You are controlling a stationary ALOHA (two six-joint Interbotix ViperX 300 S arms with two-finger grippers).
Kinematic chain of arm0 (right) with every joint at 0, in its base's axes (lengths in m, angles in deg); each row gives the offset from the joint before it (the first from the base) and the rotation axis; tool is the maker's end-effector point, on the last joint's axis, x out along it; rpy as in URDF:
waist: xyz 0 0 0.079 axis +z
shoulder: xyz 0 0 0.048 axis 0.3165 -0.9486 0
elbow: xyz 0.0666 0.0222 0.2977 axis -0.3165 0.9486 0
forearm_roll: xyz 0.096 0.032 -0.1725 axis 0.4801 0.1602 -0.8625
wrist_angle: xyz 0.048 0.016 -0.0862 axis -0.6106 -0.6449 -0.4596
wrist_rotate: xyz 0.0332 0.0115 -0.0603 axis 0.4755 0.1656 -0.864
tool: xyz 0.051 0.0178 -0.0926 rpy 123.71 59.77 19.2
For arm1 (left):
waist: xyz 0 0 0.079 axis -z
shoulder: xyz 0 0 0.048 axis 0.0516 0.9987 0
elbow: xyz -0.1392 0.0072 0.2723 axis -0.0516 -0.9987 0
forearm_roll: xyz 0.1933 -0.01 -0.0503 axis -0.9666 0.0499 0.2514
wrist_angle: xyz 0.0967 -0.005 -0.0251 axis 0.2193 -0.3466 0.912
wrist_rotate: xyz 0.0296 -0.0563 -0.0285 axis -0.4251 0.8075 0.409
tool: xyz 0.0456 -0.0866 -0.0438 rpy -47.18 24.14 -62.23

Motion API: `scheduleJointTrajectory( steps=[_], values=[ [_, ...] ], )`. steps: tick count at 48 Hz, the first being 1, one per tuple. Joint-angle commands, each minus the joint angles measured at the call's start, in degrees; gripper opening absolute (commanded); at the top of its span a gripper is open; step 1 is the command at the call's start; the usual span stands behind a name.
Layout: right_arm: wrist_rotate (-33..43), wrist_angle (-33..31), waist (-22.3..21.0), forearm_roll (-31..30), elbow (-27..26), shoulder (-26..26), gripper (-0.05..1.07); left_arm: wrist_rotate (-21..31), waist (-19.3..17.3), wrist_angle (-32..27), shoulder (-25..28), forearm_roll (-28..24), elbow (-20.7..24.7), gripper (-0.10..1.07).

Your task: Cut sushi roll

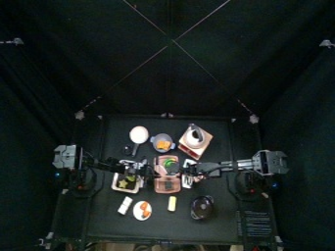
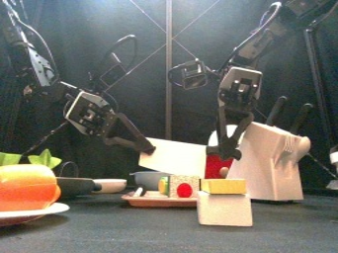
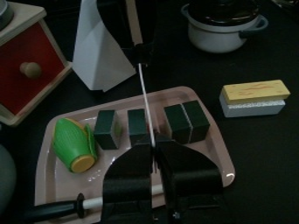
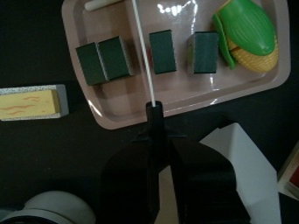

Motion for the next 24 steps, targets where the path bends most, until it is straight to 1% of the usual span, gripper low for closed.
scheduleJointTrajectory(
  steps=[1,6,12,24],
  values=[
    [0.09,1.93,-0.18,-0.09,-2.02,2.11,0.35,-0.09,0.79,0.62,-1.23,-0.09,1.23,0.38],
    [0.09,1.93,0.0,0.18,-2.2,2.37,0.35,-0.09,0.97,0.62,-1.76,-0.09,1.23,0.38],
    [0.09,1.67,1.58,-0.09,-1.85,2.9,0.35,0.0,2.9,0.53,-2.02,0.0,0.88,0.38],
    [0.18,1.85,3.6,0.62,-1.41,3.69,0.35,0.09,5.45,0.62,-2.55,0.53,0.26,0.38]
  ],
)
